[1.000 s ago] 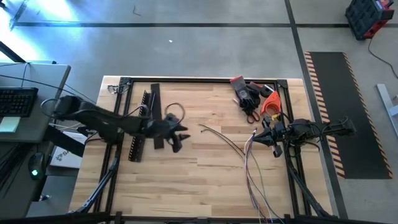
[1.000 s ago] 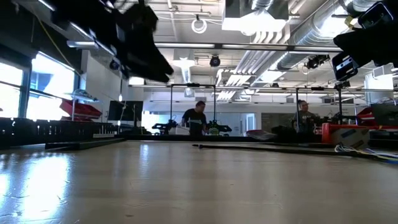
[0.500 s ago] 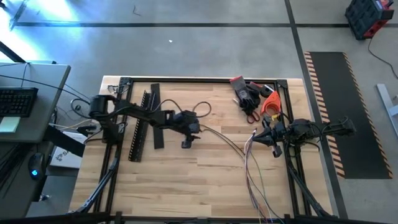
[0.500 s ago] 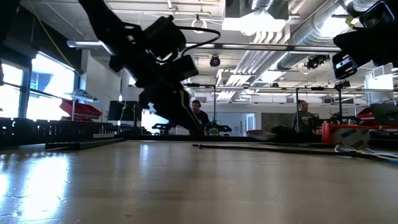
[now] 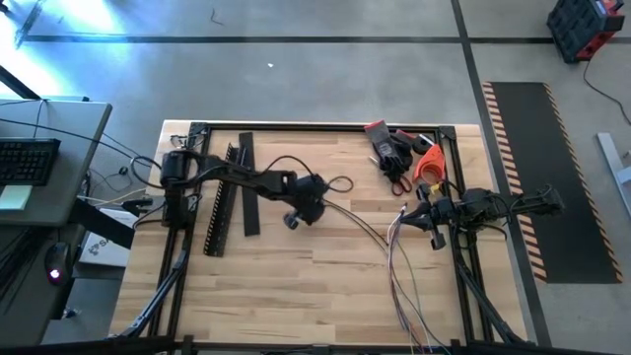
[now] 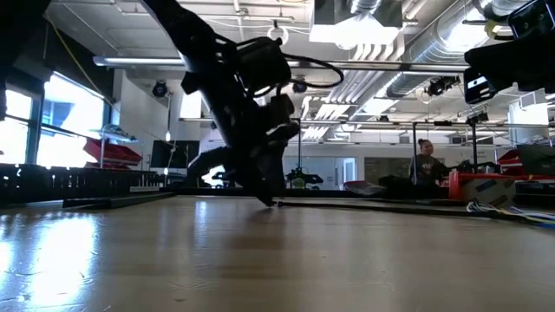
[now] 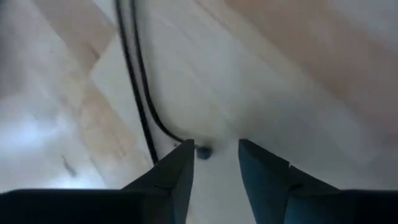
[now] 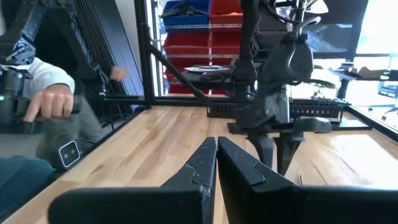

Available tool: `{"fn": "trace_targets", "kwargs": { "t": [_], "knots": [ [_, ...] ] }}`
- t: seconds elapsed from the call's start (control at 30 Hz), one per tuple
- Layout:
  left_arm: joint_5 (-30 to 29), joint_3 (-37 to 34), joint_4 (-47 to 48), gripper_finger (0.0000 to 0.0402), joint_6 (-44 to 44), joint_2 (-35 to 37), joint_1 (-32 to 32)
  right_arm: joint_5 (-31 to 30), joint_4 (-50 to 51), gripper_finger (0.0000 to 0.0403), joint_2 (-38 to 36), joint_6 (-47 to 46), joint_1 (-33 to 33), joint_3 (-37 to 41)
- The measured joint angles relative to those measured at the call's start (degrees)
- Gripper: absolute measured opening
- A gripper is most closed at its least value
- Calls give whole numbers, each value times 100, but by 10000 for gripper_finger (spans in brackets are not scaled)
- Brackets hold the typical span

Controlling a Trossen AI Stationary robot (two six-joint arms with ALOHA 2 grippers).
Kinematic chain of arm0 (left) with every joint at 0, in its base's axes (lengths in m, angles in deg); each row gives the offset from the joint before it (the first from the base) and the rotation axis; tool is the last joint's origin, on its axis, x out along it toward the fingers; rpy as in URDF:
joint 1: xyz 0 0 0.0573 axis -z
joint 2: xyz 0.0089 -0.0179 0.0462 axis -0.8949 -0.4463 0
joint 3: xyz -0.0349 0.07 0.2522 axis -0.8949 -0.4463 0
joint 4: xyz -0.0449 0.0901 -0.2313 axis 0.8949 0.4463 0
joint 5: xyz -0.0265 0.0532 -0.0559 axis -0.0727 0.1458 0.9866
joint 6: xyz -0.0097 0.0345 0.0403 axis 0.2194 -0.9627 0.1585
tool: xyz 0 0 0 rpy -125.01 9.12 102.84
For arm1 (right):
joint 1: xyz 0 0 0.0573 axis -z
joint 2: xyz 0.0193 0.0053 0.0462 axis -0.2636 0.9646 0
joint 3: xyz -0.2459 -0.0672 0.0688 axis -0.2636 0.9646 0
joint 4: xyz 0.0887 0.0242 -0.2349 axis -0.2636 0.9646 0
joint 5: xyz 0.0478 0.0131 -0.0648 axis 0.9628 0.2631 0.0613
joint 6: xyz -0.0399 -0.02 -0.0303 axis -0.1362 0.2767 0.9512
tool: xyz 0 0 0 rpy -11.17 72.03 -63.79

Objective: Ziptie cables
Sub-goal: Prepare the left black zip tie

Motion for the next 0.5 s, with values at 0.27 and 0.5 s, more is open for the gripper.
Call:
{"fn": "trace_targets", "kwargs": {
  "t": [0.27,0.5],
  "knots": [
    [-676,198,168,75,-1931,-254,216,0,0,0,-2,2,0,0],
    [-831,298,-5,57,-1748,-451,188,0,0,0,0,2,2,-2]
  ]
}}
